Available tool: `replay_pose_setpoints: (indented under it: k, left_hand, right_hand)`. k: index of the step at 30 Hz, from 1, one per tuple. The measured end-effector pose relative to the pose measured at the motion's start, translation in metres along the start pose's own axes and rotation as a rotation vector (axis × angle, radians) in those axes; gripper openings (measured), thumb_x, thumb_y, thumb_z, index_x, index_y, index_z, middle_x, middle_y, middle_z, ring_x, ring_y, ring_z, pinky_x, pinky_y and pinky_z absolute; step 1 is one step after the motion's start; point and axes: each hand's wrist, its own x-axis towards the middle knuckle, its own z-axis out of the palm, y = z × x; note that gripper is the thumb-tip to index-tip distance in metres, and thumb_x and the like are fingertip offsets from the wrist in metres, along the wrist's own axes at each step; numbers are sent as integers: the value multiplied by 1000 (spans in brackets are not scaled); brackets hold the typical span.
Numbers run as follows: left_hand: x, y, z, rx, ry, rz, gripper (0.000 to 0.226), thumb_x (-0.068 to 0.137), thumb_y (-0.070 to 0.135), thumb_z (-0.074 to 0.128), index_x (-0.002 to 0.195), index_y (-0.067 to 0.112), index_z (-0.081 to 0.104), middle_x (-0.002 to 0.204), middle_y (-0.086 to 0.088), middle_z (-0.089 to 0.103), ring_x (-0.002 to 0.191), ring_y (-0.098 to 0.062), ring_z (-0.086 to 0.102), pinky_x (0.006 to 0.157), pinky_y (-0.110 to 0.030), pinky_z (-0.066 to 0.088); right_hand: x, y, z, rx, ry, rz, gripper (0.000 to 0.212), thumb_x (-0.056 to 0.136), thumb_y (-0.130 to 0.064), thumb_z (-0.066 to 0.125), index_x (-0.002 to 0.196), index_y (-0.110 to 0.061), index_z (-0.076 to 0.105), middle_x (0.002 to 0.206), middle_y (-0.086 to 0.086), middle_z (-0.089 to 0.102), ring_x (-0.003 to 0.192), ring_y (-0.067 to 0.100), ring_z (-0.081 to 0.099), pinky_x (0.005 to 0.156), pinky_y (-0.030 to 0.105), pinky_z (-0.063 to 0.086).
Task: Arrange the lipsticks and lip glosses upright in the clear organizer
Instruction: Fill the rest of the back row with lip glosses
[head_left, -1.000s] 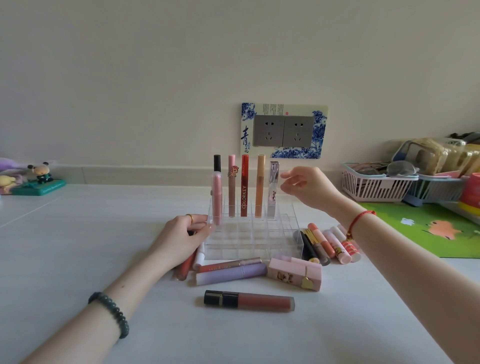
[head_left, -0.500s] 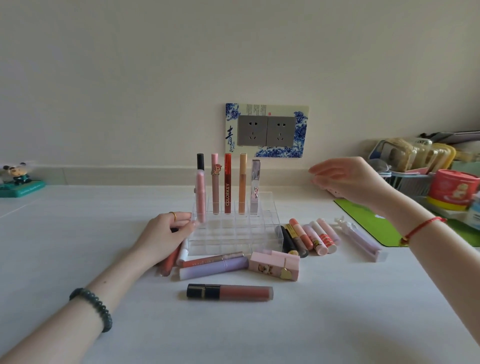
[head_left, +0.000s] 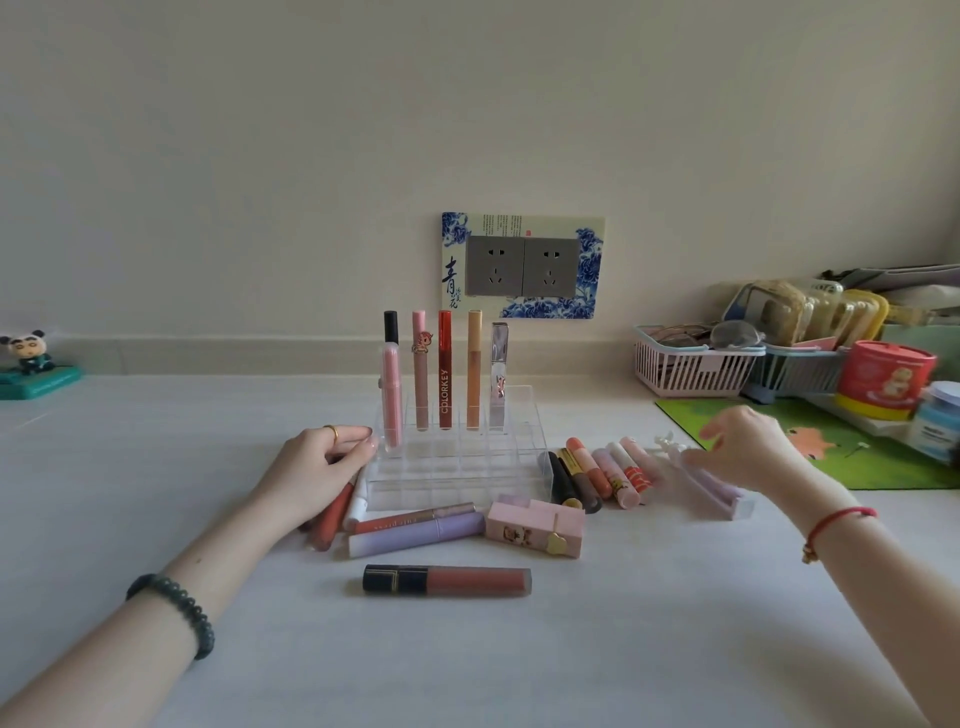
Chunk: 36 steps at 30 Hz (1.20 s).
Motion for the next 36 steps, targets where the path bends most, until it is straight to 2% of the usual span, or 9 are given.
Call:
replay_pose_setpoints:
  k: [2, 4, 6, 11, 14, 16, 20, 29, 36]
  left_hand:
    - [0, -1, 0, 4, -17, 2, 35, 88, 32, 56, 118, 14, 60, 117, -4, 65, 95, -7, 53, 86, -21, 36]
    - [0, -1, 1, 3, -29, 1, 36, 88, 33, 56, 118, 15, 60, 116, -3, 66, 96, -8, 55, 86, -22, 36]
    - [1, -2, 1, 1, -31, -6, 36, 87, 33, 57, 118, 15, 60, 115, -3, 66, 99, -10, 57, 85, -23, 36]
    - [0, -2, 2, -5, -27, -8, 37, 87, 33, 57, 118, 14, 59, 115, -3, 66, 107, -14, 58, 87, -24, 37]
    - [1, -3, 2, -7, -27, -8, 38, 87, 33, 57, 120, 14, 58, 117, -3, 65, 108, -14, 58, 89, -24, 37]
    - [1, -3, 3, -13, -29, -9, 38, 87, 33, 57, 120, 14, 58, 118, -3, 65, 109, -13, 57, 91, -25, 38]
    - [1, -4, 3, -18, -33, -9, 38, 87, 33, 57, 121, 14, 58, 119, -2, 64, 109, -12, 56, 92, -25, 38]
    - [3, -6, 4, -18, -24, 5, 37, 86, 34, 57, 118, 15, 59, 117, 0, 65, 99, -5, 55, 88, -22, 37]
    - [4, -7, 5, -4, -7, 28, 35, 87, 32, 58, 118, 16, 60, 116, 0, 66, 95, -2, 54, 86, -19, 35]
  right_hand:
    - [-2, 3, 7, -78, -68, 50, 47, 82, -43, 56, 84, 4, 65, 84, 15, 63, 80, 27, 56, 66, 31, 46]
    - [-3, 5, 12, -99, -77, 88, 50, 84, -47, 51, 59, -4, 52, 60, 7, 50, 60, 21, 47, 46, 26, 33]
    - [-1, 5, 14, -89, -82, 115, 53, 85, -47, 49, 50, -8, 41, 53, 5, 44, 51, 17, 42, 41, 24, 28]
    - [3, 3, 10, -5, -78, 120, 43, 85, -29, 54, 53, -1, 54, 50, 8, 50, 48, 18, 46, 41, 23, 34]
    - [3, -7, 0, 208, 39, -18, 38, 83, -26, 57, 58, 2, 65, 49, 13, 60, 44, 15, 51, 45, 22, 38]
    - [1, -21, -9, 374, 116, -160, 31, 82, -26, 61, 66, 0, 66, 59, 16, 64, 50, 16, 50, 51, 25, 38]
    - [-5, -54, -22, 597, 141, -336, 5, 79, -20, 64, 83, -18, 67, 70, -3, 64, 59, 9, 54, 56, 21, 41]
    - [3, -99, -18, 754, 99, -454, 11, 80, -16, 64, 75, -25, 62, 71, -6, 65, 62, 8, 58, 61, 21, 48]
    - [19, -119, -7, 882, 118, -440, 8, 81, -11, 63, 88, -7, 63, 79, 6, 67, 60, 8, 59, 54, 8, 50]
